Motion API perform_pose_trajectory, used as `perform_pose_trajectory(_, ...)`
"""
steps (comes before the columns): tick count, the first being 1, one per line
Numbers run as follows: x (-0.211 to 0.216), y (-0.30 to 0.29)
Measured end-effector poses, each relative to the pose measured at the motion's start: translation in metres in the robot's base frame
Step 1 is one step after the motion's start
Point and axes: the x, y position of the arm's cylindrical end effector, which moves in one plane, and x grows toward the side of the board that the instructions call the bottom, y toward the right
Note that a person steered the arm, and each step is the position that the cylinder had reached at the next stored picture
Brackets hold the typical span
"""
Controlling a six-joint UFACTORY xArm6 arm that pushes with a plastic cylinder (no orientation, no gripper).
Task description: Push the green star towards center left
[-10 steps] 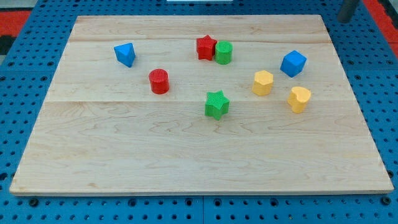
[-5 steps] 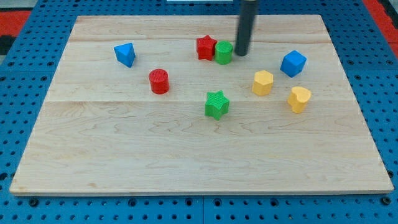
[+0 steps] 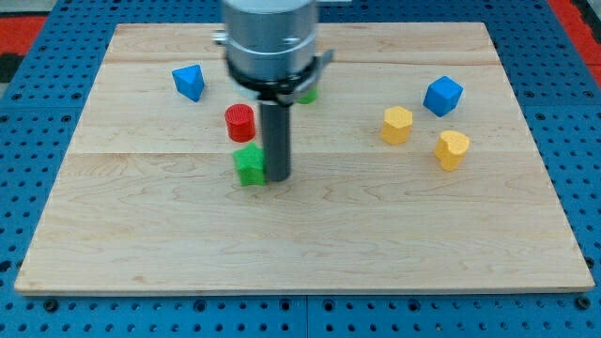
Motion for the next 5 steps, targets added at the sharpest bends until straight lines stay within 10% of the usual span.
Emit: perform_pose_trajectory(5, -0.041, -0.094)
